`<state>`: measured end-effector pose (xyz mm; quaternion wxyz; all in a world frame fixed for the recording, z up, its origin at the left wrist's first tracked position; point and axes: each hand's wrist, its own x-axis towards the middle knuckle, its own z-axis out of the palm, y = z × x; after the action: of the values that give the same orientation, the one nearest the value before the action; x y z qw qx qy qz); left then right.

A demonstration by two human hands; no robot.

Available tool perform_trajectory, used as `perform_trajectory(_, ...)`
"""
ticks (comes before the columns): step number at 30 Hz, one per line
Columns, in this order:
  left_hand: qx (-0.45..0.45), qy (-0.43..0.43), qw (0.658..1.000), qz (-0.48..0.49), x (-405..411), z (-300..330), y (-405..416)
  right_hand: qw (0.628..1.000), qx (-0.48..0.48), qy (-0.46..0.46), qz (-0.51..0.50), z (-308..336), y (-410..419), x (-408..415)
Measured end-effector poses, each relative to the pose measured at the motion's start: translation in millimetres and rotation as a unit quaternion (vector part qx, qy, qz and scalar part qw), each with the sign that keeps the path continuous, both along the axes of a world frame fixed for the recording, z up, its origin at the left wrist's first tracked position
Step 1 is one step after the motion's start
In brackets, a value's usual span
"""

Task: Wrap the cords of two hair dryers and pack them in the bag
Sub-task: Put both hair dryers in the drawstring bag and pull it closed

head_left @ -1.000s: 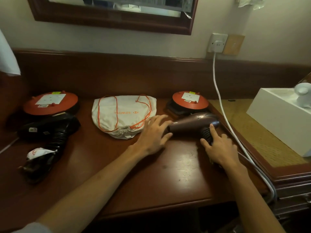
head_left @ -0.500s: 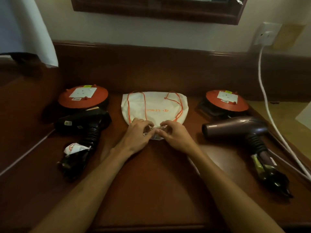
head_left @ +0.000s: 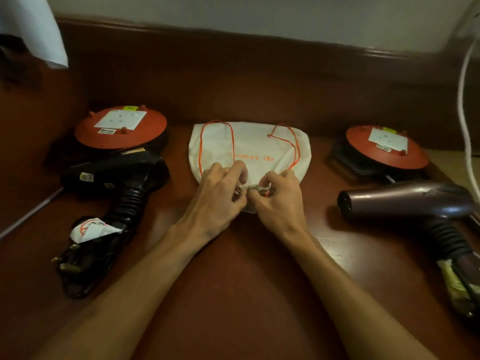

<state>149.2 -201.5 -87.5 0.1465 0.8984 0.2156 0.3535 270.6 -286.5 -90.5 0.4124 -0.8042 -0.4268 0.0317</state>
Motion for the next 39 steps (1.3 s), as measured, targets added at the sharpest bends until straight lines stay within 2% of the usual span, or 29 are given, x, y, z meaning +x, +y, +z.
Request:
perform_trajectory(5, 0.053, 0.017, 0.995, 0.084, 2.4, 1.7, -1.6, 0.993, 0.069, -0.067, -0.065, 0.0, -0.2, -8.9)
perform_trajectory(9, 0.044, 0.041, 0.986, 0.157, -7.5, 3.6, 11.9, 0.99, 0.096, -0.014, -0.104, 0.5, -6.3, 9.8)
perform_trajectory(12, 0.003, 0.051, 0.989, 0.141, -12.0, 1.4, 15.6, 0.994, 0.096, 0.01, -0.044, 1.9, -16.0, 18.2)
perform_trajectory(15, -0.022, 0.053, 0.99, 0.13, -12.8, 0.9, 12.4, 0.996, 0.076, 0.02, 0.036, 6.4, -25.5, 18.7)
perform_trajectory(19, -0.043, 0.055, 0.987, 0.145, -15.3, 2.5, 9.6, 0.996, 0.051, -0.017, 0.072, 7.8, -25.5, 25.2)
perform_trajectory(23, -0.024, 0.095, 0.985, 0.139, -9.3, 1.6, -0.4, 0.995, 0.008, -0.072, 0.065, 3.2, -19.4, 16.8)
perform_trajectory(28, 0.022, 0.025, 0.983, 0.179, -7.9, 6.3, 1.9, 0.983, -0.031, -0.182, 0.004, 5.1, -15.3, 10.6)
perform_trajectory(32, 0.042, 0.047, 0.979, 0.195, -5.0, 5.8, 2.0, 0.966, -0.072, -0.246, -0.025, 5.9, -12.3, 2.3)
perform_trajectory(34, 0.047, 0.063, 0.971, 0.224, -6.1, 7.9, 2.2, 0.965, -0.1, -0.243, -0.013, 10.0, -13.4, 1.4)
perform_trajectory(37, 0.034, 0.106, 0.959, 0.262, -6.9, 8.1, 0.4, 0.96, -0.151, -0.227, 0.058, 13.8, -14.4, -2.2)
perform_trajectory(39, 0.018, 0.099, 0.954, 0.281, -7.3, 8.0, -0.4, 0.954, -0.157, -0.244, 0.077, 13.9, -13.1, -7.5)
